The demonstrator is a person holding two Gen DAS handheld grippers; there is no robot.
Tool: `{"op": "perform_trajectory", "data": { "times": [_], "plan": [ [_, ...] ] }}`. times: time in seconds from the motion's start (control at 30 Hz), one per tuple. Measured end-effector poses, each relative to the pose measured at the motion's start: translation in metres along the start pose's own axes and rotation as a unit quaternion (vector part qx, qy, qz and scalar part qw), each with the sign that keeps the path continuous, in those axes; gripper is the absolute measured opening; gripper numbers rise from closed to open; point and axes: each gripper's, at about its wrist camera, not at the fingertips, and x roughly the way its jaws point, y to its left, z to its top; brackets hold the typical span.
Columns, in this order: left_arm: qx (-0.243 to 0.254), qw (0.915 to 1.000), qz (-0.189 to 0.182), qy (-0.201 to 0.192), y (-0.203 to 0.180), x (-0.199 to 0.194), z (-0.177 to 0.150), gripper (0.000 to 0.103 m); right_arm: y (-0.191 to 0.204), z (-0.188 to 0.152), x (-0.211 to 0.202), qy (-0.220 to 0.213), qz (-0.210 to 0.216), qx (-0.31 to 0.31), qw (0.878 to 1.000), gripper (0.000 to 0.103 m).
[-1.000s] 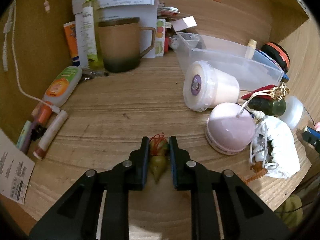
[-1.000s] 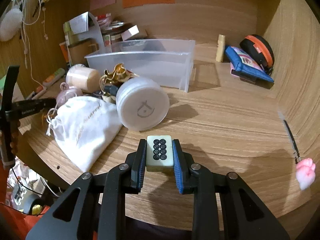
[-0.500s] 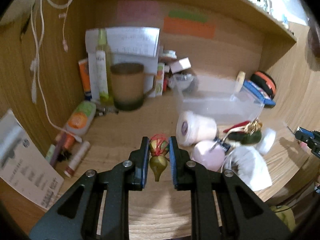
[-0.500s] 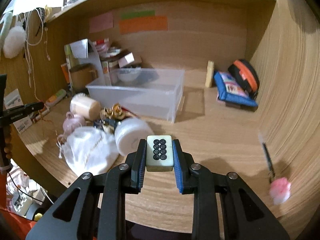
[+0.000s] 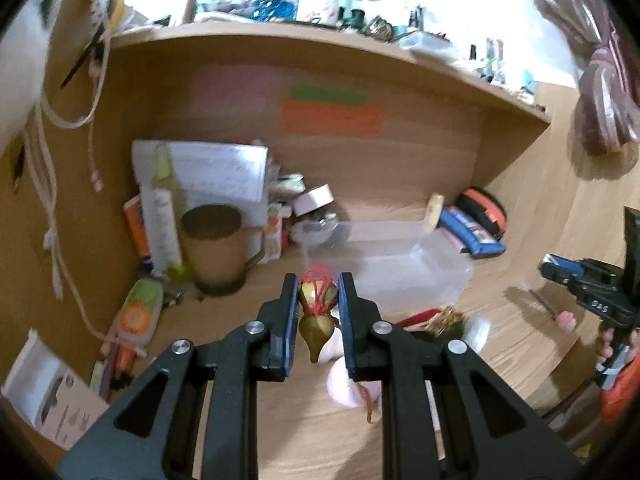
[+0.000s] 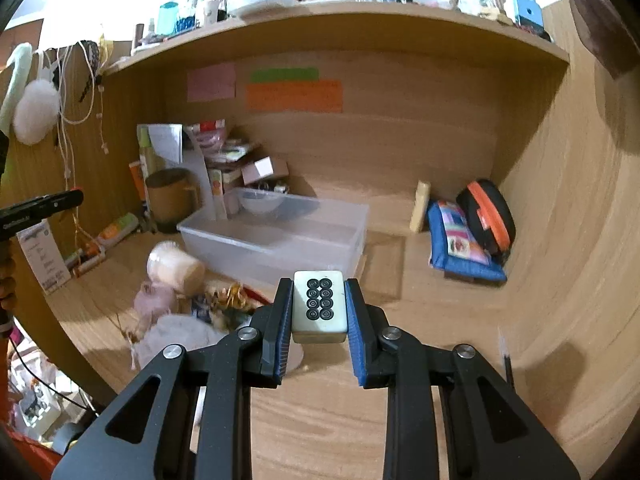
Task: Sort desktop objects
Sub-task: 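Carry the pendant and tile over the clear plastic box with both grippers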
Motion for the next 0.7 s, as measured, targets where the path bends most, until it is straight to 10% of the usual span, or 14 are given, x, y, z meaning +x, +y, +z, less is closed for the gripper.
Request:
{"op": "perform_trajectory", "data": {
  "times": [0.7],
  "plan": [
    [0.016, 0.9978, -0.058, 0.028, -0.035, 0.101, 0.081, 0.018, -0.011, 0.067, 0.080, 0.011, 0.045, -0.021, 0.999, 0.022]
  ]
}}
